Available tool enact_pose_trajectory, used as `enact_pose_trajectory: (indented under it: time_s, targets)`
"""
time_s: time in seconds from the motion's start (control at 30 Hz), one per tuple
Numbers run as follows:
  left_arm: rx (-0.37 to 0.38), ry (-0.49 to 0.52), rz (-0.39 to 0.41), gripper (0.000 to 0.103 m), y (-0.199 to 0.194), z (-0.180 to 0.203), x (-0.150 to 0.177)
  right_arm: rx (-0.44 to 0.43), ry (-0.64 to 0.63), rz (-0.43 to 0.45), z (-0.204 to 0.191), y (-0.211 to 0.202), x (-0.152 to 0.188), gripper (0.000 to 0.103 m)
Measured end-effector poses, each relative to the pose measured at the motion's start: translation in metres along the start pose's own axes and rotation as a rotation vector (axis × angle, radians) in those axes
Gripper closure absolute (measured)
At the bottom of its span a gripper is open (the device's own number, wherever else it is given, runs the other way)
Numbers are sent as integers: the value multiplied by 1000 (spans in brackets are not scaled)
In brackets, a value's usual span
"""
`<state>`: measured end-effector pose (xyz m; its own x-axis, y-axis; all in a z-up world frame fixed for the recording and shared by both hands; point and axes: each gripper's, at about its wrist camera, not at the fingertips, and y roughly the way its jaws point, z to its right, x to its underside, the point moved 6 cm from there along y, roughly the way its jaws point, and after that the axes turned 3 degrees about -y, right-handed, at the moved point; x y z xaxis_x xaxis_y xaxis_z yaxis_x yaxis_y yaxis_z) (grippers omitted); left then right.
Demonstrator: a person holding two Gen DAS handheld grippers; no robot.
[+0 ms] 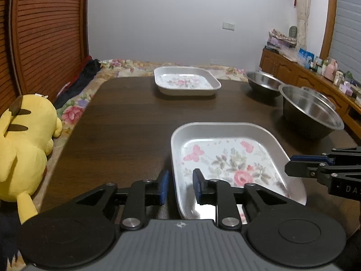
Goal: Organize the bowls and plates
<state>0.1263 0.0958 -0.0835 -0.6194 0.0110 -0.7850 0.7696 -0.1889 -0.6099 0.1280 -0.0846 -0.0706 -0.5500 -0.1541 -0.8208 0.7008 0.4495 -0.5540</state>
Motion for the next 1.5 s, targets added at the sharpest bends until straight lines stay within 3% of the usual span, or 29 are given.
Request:
enact_pose_trajectory:
  time_s: [0.27, 0.33, 0.53, 0.73, 0.93, 1.27, 1.5]
  targets:
    - [5, 7, 65, 65, -3, -3, -35, 5, -30, 12, 15, -11, -31, 84]
    - [14, 11, 81, 55, 1, -3, -47, 4, -34, 19, 20, -11, -46, 64]
    - [16, 28, 96, 53, 29, -14, -83, -2, -19, 39, 39, 6, -99, 49]
    - [13, 18, 77, 53, 66, -32, -111, -19, -19, -17, 55, 46, -133, 49]
    - [21, 38, 43, 53, 102, -35, -132, 7, 15, -121, 72, 96, -140, 50]
    - [27, 46, -20, 58, 157, -37, -146, -5, 155, -240, 100, 154, -146, 63]
    - [17, 40, -35, 62, 173, -42, -151, 43, 123, -283, 102, 171, -148, 71]
